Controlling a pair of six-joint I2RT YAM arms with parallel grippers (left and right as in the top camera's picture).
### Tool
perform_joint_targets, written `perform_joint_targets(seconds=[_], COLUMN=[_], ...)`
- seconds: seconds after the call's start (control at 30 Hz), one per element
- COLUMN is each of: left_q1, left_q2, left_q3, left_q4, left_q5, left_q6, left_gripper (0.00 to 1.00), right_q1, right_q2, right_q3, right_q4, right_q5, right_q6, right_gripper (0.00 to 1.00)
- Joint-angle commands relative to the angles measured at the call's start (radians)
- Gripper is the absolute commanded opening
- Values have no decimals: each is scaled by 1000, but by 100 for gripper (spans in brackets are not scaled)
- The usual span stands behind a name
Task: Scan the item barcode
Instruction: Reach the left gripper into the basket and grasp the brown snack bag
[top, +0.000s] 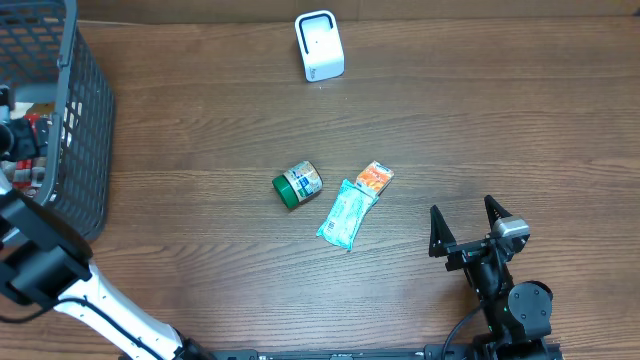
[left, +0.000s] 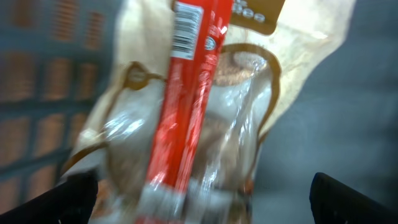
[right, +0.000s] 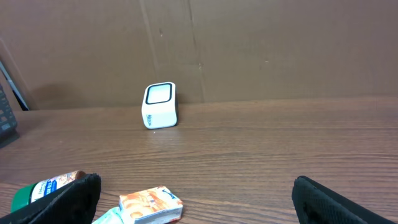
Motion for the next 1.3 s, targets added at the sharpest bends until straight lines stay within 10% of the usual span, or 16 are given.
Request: perform_joint_targets(seconds=[0.0, 0.47, 0.67, 1.0, 1.27], left_q1=[-1, 13, 11, 10, 10], left_q2=[64, 179, 178, 26, -241], left_q3=[4, 2, 2, 8, 8], left_q4=[23, 40, 8, 13, 52], left_q5=[32, 30, 32, 104, 104], left_q6=[76, 79, 79, -34, -153], left_gripper=[100, 99, 38, 12, 11], right_q1=[3, 3, 3, 3, 3], right_q2=[-7, -7, -7, -7, -7], right_q3=[-11, -11, -11, -11, -11], right_q4=[2, 2, 2, 2, 2], right_q5=[-2, -2, -2, -2, -2], right_q6=[-1, -1, -1, -1, -1], right_gripper=[100, 100, 100, 100, 100])
